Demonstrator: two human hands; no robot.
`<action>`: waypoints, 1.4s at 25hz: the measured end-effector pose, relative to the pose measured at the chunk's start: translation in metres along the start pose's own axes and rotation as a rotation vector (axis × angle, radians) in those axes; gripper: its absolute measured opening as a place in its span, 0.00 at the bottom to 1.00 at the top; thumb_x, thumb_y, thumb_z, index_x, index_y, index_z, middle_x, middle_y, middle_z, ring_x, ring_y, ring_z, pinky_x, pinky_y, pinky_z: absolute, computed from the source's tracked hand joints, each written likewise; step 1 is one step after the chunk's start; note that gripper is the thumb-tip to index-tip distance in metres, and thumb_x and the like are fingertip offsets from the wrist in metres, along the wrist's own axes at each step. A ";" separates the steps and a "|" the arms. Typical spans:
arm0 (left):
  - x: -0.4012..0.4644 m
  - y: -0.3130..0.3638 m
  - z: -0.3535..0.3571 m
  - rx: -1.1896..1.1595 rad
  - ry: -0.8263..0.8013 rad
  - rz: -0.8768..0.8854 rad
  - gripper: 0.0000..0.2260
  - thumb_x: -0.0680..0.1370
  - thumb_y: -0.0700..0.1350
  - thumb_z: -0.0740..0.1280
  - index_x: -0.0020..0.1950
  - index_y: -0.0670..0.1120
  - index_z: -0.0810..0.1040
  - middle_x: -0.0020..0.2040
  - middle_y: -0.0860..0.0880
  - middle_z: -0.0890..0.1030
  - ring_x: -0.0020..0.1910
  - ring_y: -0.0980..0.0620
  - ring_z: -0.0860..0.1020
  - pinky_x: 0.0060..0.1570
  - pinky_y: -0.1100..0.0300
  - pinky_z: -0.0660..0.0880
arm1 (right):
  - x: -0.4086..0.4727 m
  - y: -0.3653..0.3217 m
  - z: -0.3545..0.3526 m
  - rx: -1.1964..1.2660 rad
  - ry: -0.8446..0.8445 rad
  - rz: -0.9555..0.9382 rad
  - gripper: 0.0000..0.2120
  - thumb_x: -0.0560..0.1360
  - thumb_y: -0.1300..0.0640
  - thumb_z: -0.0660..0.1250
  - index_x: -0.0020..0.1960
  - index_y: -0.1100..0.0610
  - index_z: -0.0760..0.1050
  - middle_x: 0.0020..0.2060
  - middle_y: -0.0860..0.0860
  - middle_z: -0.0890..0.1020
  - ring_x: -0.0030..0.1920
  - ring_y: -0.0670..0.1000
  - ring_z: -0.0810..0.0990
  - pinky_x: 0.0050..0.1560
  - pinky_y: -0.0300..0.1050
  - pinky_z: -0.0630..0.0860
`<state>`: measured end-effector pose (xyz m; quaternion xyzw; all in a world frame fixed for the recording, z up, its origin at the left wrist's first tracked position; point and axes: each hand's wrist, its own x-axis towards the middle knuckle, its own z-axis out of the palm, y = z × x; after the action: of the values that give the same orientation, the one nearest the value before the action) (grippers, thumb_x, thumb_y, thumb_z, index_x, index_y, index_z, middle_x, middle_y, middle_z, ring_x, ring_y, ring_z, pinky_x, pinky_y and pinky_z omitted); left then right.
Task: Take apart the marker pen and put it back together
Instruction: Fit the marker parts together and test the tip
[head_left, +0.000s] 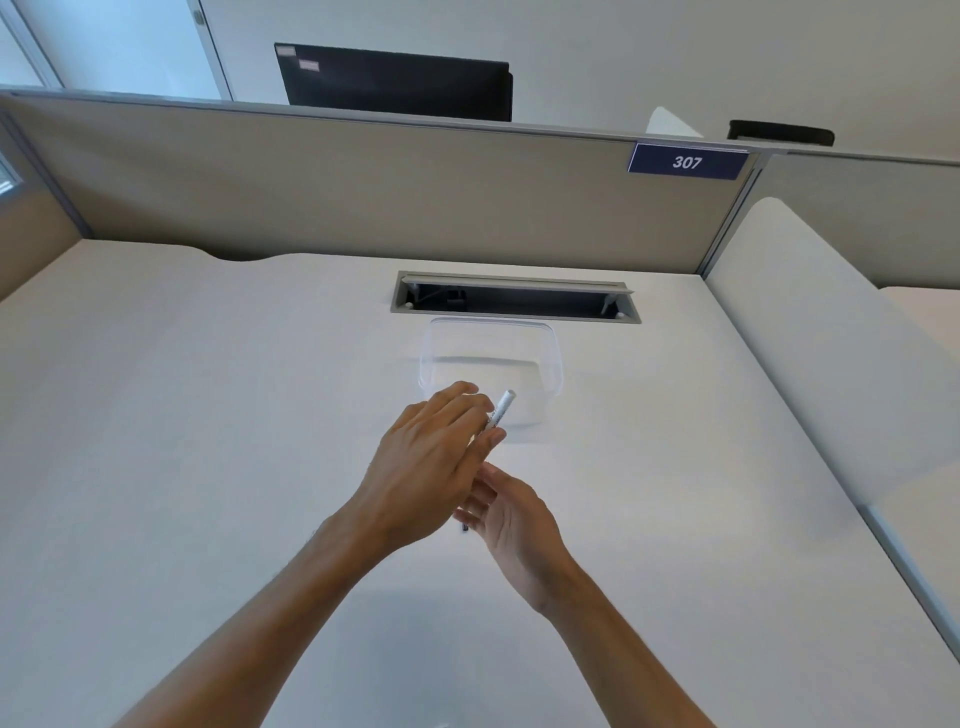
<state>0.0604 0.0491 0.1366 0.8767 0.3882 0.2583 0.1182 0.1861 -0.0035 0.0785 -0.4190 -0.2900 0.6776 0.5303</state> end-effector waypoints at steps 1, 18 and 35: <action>0.001 0.000 0.001 -0.052 0.005 -0.033 0.13 0.83 0.53 0.53 0.46 0.48 0.72 0.56 0.54 0.79 0.65 0.55 0.71 0.53 0.58 0.72 | -0.002 -0.002 -0.002 0.034 -0.025 -0.011 0.14 0.81 0.53 0.60 0.48 0.53 0.84 0.43 0.50 0.86 0.46 0.49 0.83 0.51 0.44 0.75; -0.006 -0.006 -0.009 -0.970 0.028 -0.383 0.09 0.76 0.49 0.69 0.45 0.44 0.84 0.36 0.43 0.83 0.33 0.47 0.80 0.30 0.60 0.74 | -0.001 -0.027 -0.033 0.220 0.191 -0.041 0.02 0.65 0.54 0.75 0.38 0.52 0.84 0.35 0.47 0.81 0.34 0.45 0.79 0.37 0.39 0.70; -0.030 -0.014 0.012 -1.079 0.104 -0.478 0.07 0.77 0.41 0.67 0.51 0.43 0.84 0.42 0.43 0.86 0.43 0.45 0.85 0.40 0.61 0.80 | -0.001 -0.018 -0.007 -0.124 0.368 -0.140 0.05 0.73 0.51 0.74 0.41 0.52 0.83 0.36 0.46 0.84 0.38 0.44 0.80 0.43 0.42 0.71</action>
<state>0.0416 0.0362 0.1103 0.5672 0.3940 0.4280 0.5829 0.2005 -0.0004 0.0903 -0.5464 -0.2579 0.5318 0.5934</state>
